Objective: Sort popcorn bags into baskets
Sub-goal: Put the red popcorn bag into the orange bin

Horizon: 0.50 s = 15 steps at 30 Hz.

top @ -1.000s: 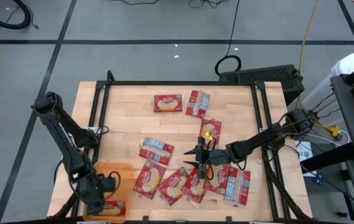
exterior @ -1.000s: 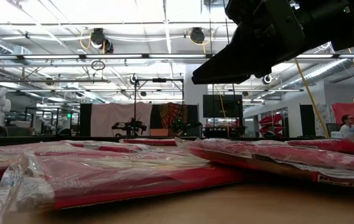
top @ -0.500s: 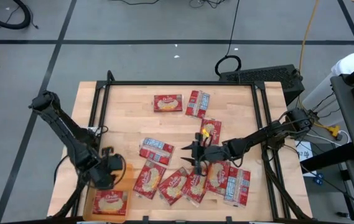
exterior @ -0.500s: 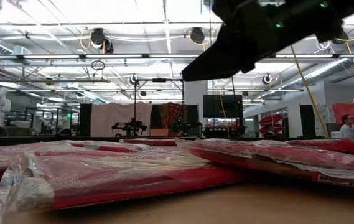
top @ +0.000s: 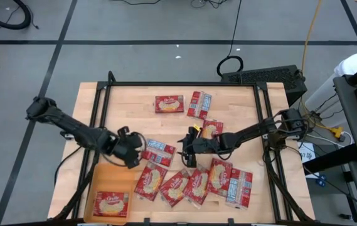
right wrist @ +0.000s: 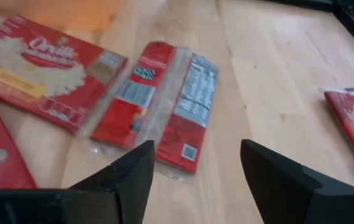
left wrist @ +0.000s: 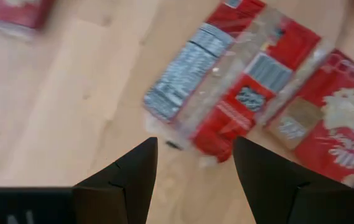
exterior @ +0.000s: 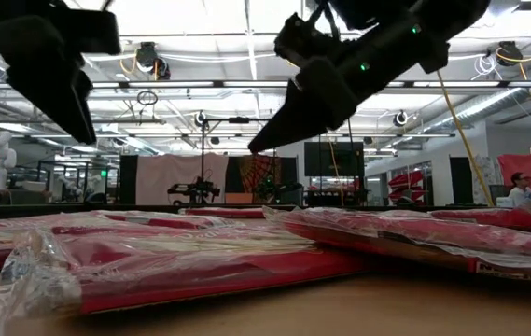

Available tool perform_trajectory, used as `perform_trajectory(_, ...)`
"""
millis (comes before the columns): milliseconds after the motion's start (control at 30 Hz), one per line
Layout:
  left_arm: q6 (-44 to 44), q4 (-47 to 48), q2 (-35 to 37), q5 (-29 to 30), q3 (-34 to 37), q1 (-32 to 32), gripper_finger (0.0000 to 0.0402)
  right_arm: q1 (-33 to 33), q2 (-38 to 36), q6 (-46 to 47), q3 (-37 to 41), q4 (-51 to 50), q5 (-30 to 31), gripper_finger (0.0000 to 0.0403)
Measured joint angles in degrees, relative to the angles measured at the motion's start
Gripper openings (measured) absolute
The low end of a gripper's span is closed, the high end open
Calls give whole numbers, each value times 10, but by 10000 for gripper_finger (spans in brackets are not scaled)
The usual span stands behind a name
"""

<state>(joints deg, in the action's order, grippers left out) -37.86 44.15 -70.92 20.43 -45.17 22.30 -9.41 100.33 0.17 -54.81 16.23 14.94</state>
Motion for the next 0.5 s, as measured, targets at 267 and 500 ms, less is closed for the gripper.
perform_trajectory(267,21,-14,-66,-82,0,-60,214,5,0,-26,32,78,0,230)
perform_trajectory(500,8,-22,-132,-131,0,-61,225,3,0,-29,76,122,0,230)
